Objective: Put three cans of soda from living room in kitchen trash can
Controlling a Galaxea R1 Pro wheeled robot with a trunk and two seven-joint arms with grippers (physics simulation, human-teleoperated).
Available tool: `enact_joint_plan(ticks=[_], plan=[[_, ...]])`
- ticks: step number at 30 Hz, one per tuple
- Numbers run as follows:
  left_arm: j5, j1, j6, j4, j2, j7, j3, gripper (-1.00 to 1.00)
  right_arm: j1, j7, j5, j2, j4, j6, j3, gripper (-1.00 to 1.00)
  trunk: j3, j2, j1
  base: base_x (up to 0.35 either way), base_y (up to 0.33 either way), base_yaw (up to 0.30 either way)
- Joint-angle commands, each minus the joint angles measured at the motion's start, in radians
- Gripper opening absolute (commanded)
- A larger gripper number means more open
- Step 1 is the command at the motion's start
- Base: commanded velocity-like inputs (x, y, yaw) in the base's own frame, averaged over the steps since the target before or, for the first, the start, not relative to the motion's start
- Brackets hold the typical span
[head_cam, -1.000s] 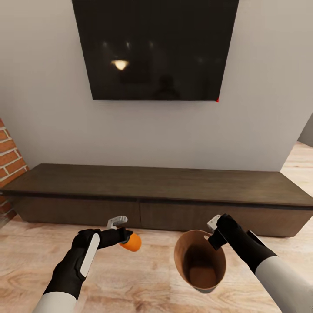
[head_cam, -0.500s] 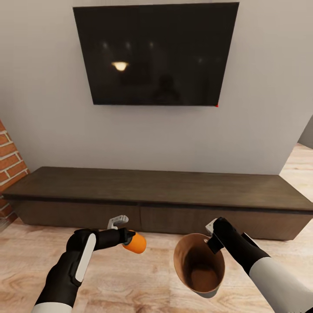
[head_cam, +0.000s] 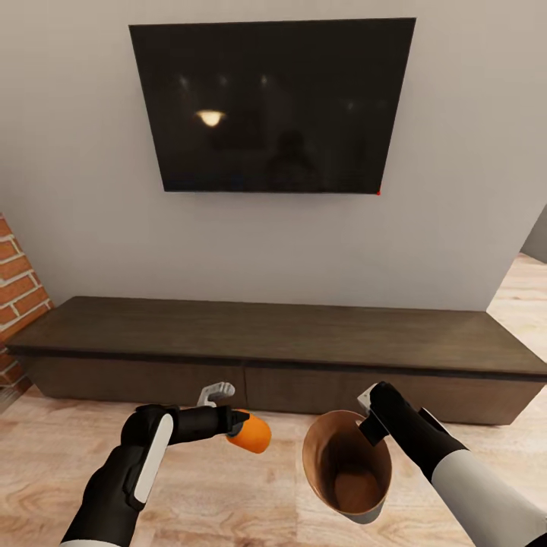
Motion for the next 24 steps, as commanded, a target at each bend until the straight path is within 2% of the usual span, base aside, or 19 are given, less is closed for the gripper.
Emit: enact_joint_plan(ticks=[1, 3, 8, 17, 20, 24], plan=[[-0.001, 0.001, 0.000, -0.005, 0.000, -0.005, -0.005, -1.00, 0.000, -0.002, -0.006, 0.002, 0.014, 0.001, -0.001, -1.00, 0.003, 0.007, -0.004, 0.000, 0.000, 0.000], [0.005, 0.001, 0.000, -0.012, 0.000, -0.010, -0.008, -1.00, 0.000, -0.018, -0.006, 0.004, 0.034, 0.001, -0.001, -1.00, 0.010, 0.021, -0.012, 0.000, 0.000, 0.000], [0.045, 0.002, 0.000, -0.028, 0.000, -0.019, -0.015, -1.00, 0.000, -0.087, -0.008, 0.026, 0.088, 0.001, -0.004, -1.00, 0.025, 0.056, -0.031, 0.000, 0.000, 0.000], [0.075, 0.002, 0.000, -0.034, 0.001, -0.022, -0.019, -1.00, 0.000, -0.115, -0.007, 0.036, 0.119, 0.001, -0.024, -1.00, 0.025, 0.056, -0.031, 0.000, 0.000, 0.000], [0.101, 0.002, 0.000, -0.035, 0.003, -0.023, -0.020, -1.00, 0.000, -0.121, -0.006, 0.037, 0.138, 0.001, -0.036, -1.00, 0.025, 0.056, -0.031, 0.000, 0.000, 0.000], [0.118, 0.002, 0.000, -0.035, 0.004, -0.023, -0.020, -1.00, 0.000, -0.155, -0.006, 0.038, 0.147, 0.001, -0.042, -1.00, 0.025, 0.056, -0.031, 0.000, 0.000, 0.000]])
